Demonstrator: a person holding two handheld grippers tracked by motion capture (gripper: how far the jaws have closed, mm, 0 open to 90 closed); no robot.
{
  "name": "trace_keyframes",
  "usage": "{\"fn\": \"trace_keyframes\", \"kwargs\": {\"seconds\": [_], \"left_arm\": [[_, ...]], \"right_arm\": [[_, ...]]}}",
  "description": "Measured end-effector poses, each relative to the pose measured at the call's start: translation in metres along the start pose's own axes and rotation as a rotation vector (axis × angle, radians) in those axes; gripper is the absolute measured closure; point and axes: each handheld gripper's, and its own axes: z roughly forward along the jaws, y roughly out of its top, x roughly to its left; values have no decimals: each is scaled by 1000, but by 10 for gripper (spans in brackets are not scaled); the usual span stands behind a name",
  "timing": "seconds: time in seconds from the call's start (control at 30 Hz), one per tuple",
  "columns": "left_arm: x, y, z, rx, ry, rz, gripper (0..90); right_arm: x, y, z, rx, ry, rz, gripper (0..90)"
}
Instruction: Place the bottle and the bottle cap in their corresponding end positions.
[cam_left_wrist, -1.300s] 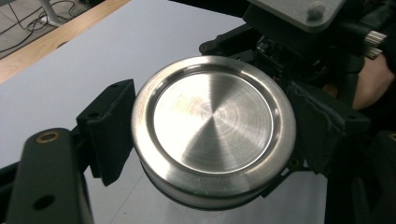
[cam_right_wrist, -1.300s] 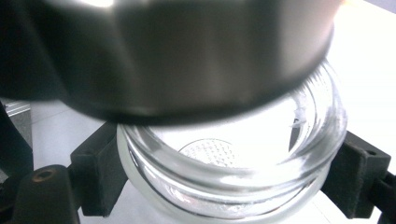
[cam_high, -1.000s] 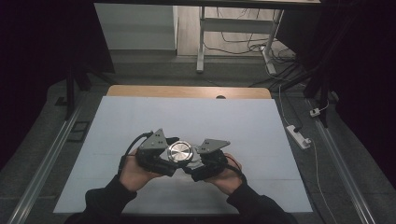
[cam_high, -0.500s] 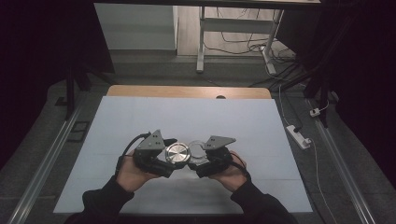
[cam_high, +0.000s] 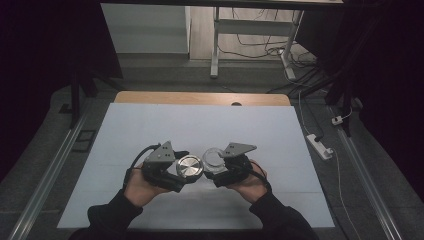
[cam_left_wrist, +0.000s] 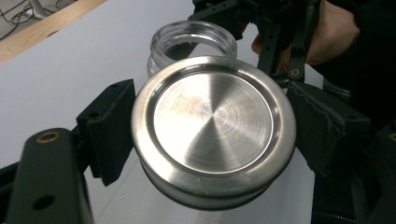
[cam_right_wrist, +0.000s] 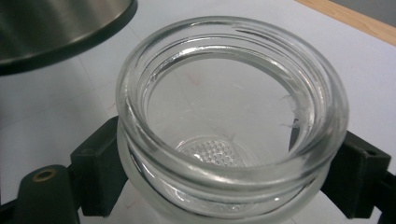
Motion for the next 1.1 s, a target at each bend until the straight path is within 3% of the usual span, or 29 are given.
{"fn": "trace_keyframes", "kwargs": {"seconds": [0.63,1.1], "left_arm": [[-9,-13,12,4,-43,17,206],[-15,-28,28,37,-63,17,206]], "right_arm": [[-20,6,0,-15,-42,29,145],[-29,19,14,-23,-62,16,145]]}}
